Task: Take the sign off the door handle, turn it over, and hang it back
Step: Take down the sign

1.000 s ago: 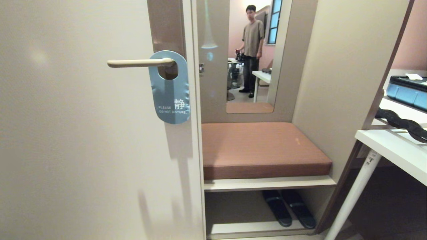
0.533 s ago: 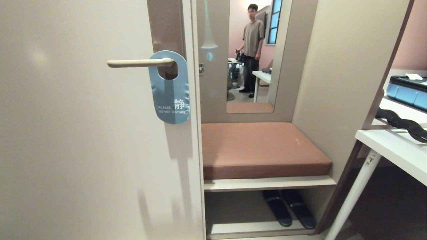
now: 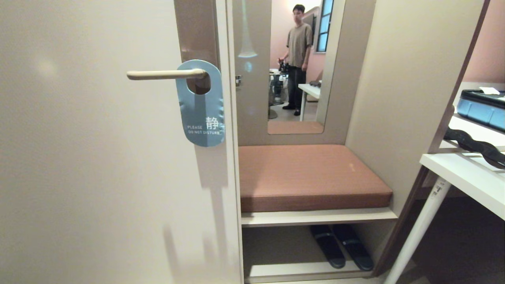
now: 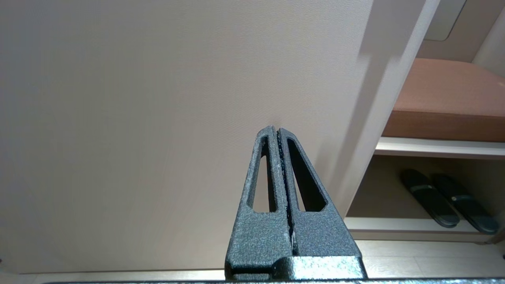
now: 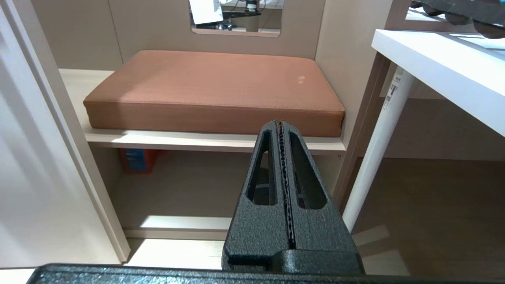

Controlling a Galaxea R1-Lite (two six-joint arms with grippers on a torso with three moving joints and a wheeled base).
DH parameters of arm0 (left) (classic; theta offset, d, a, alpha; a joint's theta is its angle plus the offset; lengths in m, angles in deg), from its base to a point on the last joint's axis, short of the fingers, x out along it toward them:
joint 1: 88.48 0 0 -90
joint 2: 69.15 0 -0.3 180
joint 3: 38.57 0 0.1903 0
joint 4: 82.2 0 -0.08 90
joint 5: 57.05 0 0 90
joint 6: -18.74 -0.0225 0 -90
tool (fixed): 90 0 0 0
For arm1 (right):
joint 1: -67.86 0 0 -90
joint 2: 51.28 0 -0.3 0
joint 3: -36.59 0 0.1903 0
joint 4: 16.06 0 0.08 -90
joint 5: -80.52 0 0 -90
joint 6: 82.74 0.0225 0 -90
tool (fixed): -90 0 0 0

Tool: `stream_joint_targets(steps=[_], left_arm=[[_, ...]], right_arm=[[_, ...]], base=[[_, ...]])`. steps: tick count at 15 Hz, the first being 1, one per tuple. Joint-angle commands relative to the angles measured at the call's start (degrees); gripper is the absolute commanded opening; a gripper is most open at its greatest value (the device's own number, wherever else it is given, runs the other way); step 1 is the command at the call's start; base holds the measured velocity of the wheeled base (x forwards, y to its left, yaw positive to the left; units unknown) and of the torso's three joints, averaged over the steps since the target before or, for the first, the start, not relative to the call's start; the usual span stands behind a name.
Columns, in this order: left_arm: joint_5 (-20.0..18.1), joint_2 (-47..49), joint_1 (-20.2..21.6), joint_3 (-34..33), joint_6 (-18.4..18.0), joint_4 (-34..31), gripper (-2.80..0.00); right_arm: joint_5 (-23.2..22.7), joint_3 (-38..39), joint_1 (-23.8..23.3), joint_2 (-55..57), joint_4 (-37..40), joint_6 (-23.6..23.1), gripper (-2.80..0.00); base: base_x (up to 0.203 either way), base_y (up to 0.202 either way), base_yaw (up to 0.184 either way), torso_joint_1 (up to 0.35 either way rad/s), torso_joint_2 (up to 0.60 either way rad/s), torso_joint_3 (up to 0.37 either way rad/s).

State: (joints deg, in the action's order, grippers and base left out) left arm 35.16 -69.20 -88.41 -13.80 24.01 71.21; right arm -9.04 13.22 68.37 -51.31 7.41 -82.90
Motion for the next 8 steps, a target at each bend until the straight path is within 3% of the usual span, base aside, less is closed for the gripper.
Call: stream_joint_targets(steps=[1,8], left_arm=[[0.0,0.0,0.0,0.0,0.0,-0.1,-2.8],[0.1,0.0,0.0,0.0,0.1,0.0,-2.8]], right_arm=[[0.0,0.0,0.0,0.0,0.0,0.0,-2.8],[0.0,0.0,0.0,0.0,0.0,0.0,-2.8]], base=[[0.0,0.0,0.0,0.0,0.0,0.0],[0.0,0.0,0.0,0.0,0.0,0.0]])
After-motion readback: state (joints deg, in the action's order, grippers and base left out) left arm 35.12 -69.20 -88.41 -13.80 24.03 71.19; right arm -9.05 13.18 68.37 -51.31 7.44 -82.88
